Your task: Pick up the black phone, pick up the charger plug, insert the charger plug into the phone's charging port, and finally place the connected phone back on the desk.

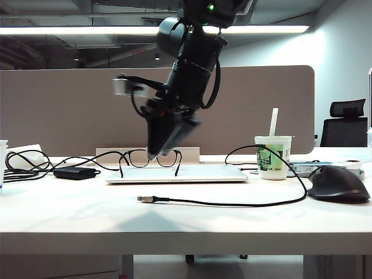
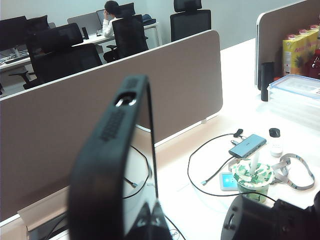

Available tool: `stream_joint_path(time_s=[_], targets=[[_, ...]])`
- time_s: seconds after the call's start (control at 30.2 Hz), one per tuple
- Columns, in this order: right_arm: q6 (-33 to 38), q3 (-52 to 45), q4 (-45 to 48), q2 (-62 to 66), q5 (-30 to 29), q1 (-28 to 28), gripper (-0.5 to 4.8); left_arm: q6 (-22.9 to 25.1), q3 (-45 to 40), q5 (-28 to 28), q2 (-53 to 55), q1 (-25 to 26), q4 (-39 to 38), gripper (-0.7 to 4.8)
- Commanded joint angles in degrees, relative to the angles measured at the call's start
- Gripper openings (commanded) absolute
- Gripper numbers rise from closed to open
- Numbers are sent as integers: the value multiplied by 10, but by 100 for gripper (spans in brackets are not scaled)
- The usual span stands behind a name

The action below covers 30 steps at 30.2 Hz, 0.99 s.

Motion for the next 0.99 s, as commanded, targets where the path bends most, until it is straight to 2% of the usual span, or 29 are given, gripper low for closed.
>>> stream_joint_path(time_s=[0.03, 0.1, 0.2, 0.4, 0.5, 0.6, 0.76, 0.83, 0.99], targets=[[393, 2, -16, -5, 26, -7, 238, -1, 4, 2, -11, 0, 35, -7], [564, 2, -30, -6, 19, -7, 238, -1, 4, 2, -14, 0, 45, -7], [679, 2, -29, -5, -17, -6, 206, -1, 4, 2, -20, 0, 50, -6], [869, 2, -34, -4, -50, -5, 205, 16, 4, -9, -39, 0, 50, -6], [996, 1, -42, -4, -54, -5, 205, 16, 4, -8, -48, 0, 49, -6], [1061, 1, -56, 4, -66, -3, 205, 40, 4, -9, -66, 0, 40, -7], [1137, 1, -60, 28, -101, -2, 201, 44, 4, -15, -83, 0, 31, -6], [1151, 1, -58, 38, -122, -2, 202, 44, 4, -15, -85, 0, 26, -6], [1179, 1, -56, 57, -122, -2, 202, 44, 4, -15, -93, 0, 22, -6]])
